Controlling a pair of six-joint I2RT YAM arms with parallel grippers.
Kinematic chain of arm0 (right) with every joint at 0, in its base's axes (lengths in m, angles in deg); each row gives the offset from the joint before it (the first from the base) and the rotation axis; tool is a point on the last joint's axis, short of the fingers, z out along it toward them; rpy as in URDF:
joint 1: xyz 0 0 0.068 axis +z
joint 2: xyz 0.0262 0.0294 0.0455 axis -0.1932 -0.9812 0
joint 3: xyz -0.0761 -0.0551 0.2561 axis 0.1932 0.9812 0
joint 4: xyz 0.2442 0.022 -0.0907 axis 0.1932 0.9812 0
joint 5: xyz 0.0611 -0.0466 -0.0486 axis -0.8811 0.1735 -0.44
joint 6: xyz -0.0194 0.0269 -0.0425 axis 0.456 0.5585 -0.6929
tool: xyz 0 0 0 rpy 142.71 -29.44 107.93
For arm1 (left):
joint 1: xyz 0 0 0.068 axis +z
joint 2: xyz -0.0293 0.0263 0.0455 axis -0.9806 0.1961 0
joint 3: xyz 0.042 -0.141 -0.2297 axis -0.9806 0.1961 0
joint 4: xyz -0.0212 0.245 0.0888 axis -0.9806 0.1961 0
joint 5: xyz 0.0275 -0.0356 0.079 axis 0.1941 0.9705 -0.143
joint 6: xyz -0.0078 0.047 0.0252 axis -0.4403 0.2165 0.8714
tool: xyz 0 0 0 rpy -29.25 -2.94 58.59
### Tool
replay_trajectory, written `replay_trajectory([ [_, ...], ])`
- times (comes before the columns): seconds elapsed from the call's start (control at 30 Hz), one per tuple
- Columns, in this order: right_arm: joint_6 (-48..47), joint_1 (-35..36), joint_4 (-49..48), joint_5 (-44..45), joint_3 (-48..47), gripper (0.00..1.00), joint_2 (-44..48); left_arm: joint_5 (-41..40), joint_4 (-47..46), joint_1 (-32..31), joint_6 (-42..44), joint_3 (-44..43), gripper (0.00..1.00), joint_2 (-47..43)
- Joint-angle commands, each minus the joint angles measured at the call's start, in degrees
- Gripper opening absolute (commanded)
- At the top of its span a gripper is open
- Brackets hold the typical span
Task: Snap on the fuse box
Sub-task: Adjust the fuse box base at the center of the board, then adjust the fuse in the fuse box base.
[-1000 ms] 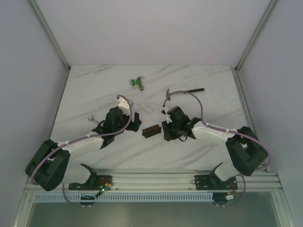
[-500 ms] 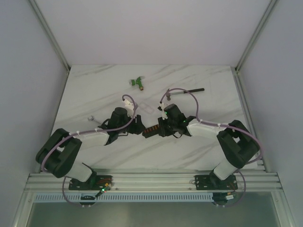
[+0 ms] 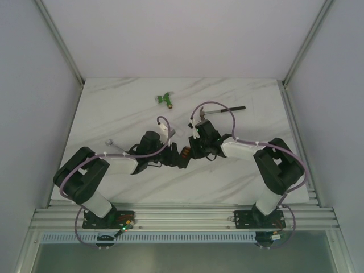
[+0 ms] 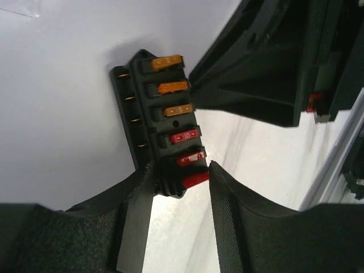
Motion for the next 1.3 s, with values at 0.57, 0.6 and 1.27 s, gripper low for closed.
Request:
replay_trajectory([
  [0.57,15.17,-7.57,-11.54,-13.45,1.37,0.42,2.63,-2.91,-0.70,4.02,-9.77,-8.56,0.51,4.82],
  [0.6,15.67,-7.59,-11.59,-13.82,1.52,0.42,2.30,-2.56,-0.59,4.08,-9.97,-8.86,0.51,5.34],
  [1.27,18.58,-7.59,-15.47,-17.78,4.35,0.33,-1.34,0.53,-2.14,4.49,-12.27,-8.87,0.43,9.22],
])
